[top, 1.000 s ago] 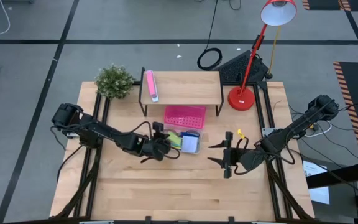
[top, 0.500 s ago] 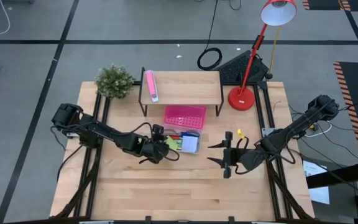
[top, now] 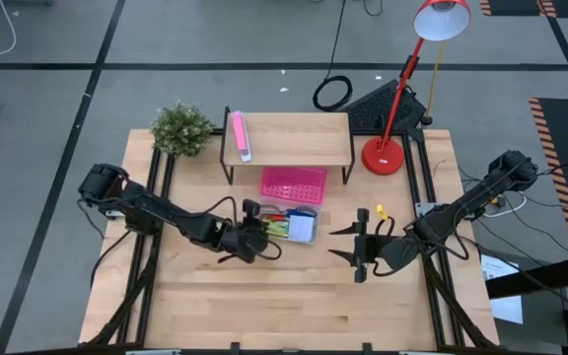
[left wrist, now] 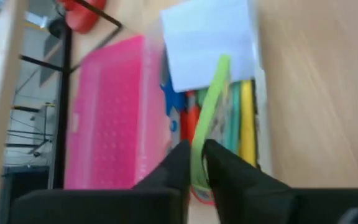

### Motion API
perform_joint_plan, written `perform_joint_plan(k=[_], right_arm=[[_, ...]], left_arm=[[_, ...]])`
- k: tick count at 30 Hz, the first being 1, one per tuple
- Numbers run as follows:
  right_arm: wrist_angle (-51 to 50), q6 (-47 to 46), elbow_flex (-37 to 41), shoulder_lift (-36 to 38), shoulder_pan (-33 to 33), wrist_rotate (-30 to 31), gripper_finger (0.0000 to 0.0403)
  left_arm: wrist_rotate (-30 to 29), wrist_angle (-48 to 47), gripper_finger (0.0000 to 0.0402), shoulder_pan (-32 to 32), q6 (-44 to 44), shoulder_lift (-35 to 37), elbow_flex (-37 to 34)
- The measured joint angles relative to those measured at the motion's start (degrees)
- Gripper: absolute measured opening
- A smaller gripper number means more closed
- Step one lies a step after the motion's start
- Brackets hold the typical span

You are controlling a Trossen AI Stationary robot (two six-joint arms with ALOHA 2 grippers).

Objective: Pack school essentials
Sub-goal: Put the light green sticky notes into the supply box

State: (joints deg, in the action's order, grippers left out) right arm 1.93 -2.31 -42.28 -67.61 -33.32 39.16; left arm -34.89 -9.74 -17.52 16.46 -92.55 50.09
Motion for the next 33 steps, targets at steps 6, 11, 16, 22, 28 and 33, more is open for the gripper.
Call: perform_joint_plan(k=[6, 11, 16, 22, 28, 33], right_arm=[[0.0, 0.2, 0.0, 0.0, 0.0, 0.0, 0.0194], [0.0, 0.2, 0.0, 0.0, 0.0, 0.0, 0.0194], [0.0, 0.2, 0.0, 0.0, 0.0, 0.0, 0.0194], [0.0, 0.2, 0.0, 0.0, 0.0, 0.0, 0.0194], [0.0, 0.2, 0.0, 0.0, 0.0, 0.0, 0.0194], [0.0, 0.2, 0.0, 0.0, 0.0, -0.1, 0.0194]], left_arm=[[-5.1, 0.9, 0.0016, 0.8, 0.1, 2.6, 0.0], [-10.5, 1.4, 0.0013, 1.0, 2.5, 3.0, 0.0], [-9.7, 1.2, 0.0015, 1.5, 2.5, 0.8, 0.0], [-3.6, 1.3, 0.0056, 1.6, 1.7, -0.1, 0.0], [-0.3, 0.0, 0.0089, 1.7, 1.6, -0.1, 0.0], [3.3, -1.3, 0.0142, 2.4, 1.4, -0.1, 0.0]])
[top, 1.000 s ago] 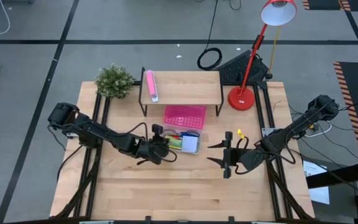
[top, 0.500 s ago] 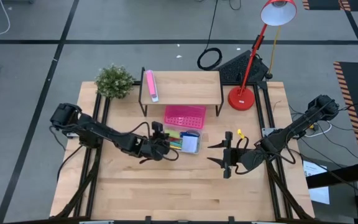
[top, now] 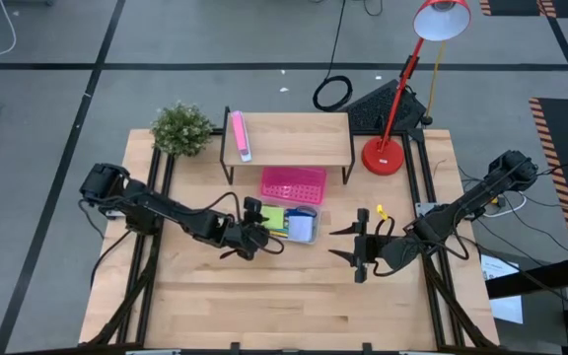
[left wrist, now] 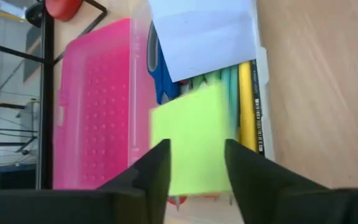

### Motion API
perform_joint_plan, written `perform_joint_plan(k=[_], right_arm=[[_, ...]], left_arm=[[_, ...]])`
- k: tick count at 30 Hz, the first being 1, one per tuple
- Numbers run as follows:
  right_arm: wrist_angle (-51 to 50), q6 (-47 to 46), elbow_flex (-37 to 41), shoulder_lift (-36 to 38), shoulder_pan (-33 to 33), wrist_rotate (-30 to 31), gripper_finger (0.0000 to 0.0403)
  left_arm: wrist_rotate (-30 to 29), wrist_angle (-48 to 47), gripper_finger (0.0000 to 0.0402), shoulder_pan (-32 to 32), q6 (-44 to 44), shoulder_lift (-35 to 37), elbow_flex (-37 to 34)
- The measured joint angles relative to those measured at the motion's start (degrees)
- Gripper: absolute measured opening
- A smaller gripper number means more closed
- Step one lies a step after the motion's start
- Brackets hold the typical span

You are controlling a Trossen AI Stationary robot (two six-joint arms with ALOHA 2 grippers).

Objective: Pack school essentials
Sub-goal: Put the light green sticky notes into the supply box, then return to Home Position

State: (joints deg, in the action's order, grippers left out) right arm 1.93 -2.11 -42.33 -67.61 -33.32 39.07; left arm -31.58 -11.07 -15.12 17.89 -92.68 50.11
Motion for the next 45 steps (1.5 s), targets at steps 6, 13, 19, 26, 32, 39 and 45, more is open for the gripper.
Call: perform_joint_plan(k=[6, 13, 19, 26, 32, 39, 45], right_arm=[[0.0, 0.0, 0.0, 0.0, 0.0, -0.1, 0.0194], [0.0, -0.2, 0.0, 0.0, 0.0, -0.1, 0.0194], [0.0, -0.2, 0.0, 0.0, 0.0, -0.1, 0.0194], [-1.5, 0.9, 0.0, 2.1, 0.0, -0.2, 0.0170], [-7.4, 2.3, 0.1, 9.4, 0.0, -0.2, 0.0096], [-6.6, 4.1, 6.7, 18.9, 1.7, -0.2, 0.0013], [-6.6, 1.3, 14.6, 28.1, 3.4, -1.9, 0.0006]], left_arm=[[5.7, 0.1, 0.0225, 1.7, -5.8, 0.0, 0.0], [10.5, 0.7, 0.0259, 3.7, -11.2, 1.7, 0.0], [9.2, 1.2, 0.0218, 3.6, -17.4, 8.3, 0.0], [9.1, -2.4, 0.0139, 3.6, -17.8, 18.6, 0.0], [5.6, -1.4, 0.0078, 3.1, -19.7, 27.1, -2.2], [5.0, 14.1, 0.0040, 1.5, -16.8, 39.3, -16.5], [5.1, 20.1, 0.0021, 0.7, -19.4, 48.8, -26.7]])
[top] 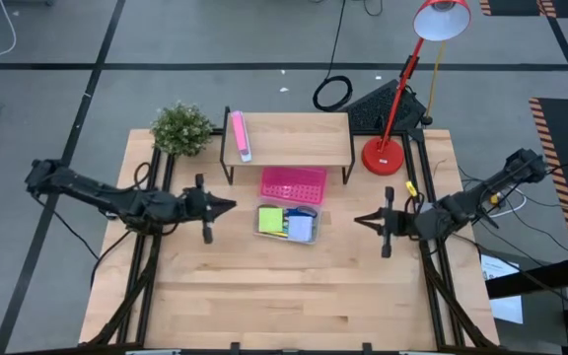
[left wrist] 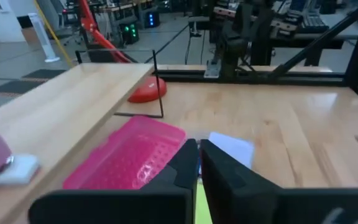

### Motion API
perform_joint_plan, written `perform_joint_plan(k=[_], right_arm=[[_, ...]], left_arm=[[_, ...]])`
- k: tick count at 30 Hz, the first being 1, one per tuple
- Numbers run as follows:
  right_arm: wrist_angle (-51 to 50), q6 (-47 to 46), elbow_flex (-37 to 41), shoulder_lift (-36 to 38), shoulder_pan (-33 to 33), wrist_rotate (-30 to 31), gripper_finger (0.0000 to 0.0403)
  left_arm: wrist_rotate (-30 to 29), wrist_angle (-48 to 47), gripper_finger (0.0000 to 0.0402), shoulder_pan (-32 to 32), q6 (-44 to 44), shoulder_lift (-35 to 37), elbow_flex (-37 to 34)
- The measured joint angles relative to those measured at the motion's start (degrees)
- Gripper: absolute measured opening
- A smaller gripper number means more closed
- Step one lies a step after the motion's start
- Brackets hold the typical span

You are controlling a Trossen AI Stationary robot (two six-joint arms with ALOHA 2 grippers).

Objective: Pack school essentials
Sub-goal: Return to Home Position

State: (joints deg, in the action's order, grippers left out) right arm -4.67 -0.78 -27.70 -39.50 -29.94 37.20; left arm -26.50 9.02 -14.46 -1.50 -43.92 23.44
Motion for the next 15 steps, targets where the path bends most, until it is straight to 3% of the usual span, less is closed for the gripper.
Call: perform_joint_plan(k=[5, 10, 15], right_arm=[[3.0, 0.5, 7.0, 6.5, 3.4, -3.8, 0.0001], [12.5, 4.7, 14.4, 11.5, 8.7, -12.8, 0.0001], [15.5, 4.4, 18.6, 14.1, 14.6, -22.9, 0.0000]], left_arm=[[2.0, 5.3, 0.0004, 0.0, -0.3, 5.6, -7.6], [8.2, 12.3, 0.0014, 0.0, 3.4, 8.9, -14.3], [8.5, 19.2, 0.0012, 0.5, 3.3, 10.4, -19.4]])
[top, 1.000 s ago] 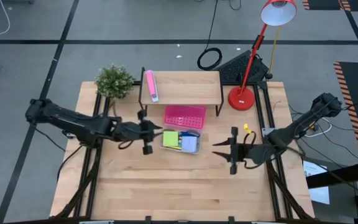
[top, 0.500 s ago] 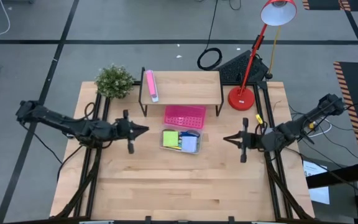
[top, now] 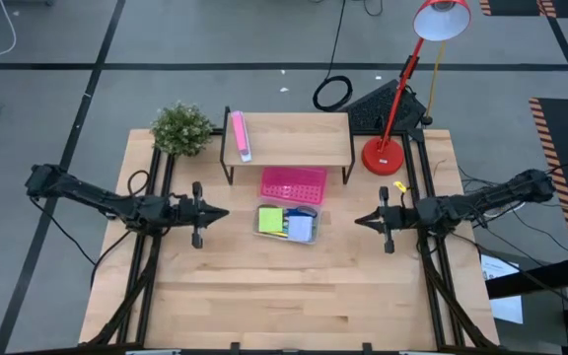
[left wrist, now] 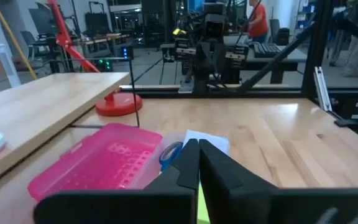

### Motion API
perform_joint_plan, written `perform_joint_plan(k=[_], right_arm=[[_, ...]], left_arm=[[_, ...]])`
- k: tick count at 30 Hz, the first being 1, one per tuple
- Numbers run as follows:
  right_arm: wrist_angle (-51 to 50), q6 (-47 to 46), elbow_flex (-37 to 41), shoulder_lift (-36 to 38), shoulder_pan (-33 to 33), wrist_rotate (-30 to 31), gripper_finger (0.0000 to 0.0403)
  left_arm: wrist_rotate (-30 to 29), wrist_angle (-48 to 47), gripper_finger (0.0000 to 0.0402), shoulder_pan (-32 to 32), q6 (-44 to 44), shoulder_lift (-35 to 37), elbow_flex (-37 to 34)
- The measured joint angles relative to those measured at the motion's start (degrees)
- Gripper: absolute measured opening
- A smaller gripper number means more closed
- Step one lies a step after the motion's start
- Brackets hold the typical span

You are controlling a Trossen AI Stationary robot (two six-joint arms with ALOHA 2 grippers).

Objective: Pack school essentials
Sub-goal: Return to Home Position

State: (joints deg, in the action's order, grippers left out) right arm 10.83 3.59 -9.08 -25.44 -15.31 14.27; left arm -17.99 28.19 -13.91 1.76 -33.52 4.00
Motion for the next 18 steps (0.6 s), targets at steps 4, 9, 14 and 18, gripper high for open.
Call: perform_joint_plan(k=[4, 9, 14, 18], right_arm=[[4.2, 0.5, 2.8, 0.9, 4.1, -6.6, 0.0000], [5.6, 0.9, 3.7, 1.8, 8.3, -11.6, 0.0000], [5.7, 1.2, 5.1, 2.2, 10.1, -11.6, 0.0000], [6.0, 2.0, 6.0, 3.1, 10.2, -11.4, 0.0000]], left_arm=[[0.0, 2.9, 0.0004, 0.0, 0.1, 0.0, -2.4], [1.1, 3.1, 0.0017, 0.0, 0.3, 0.0, -2.6], [2.0, 1.8, 0.0009, 0.0, 0.8, 0.0, -2.6], [2.7, 0.8, 0.0006, 0.0, 0.4, 0.0, -2.6]])
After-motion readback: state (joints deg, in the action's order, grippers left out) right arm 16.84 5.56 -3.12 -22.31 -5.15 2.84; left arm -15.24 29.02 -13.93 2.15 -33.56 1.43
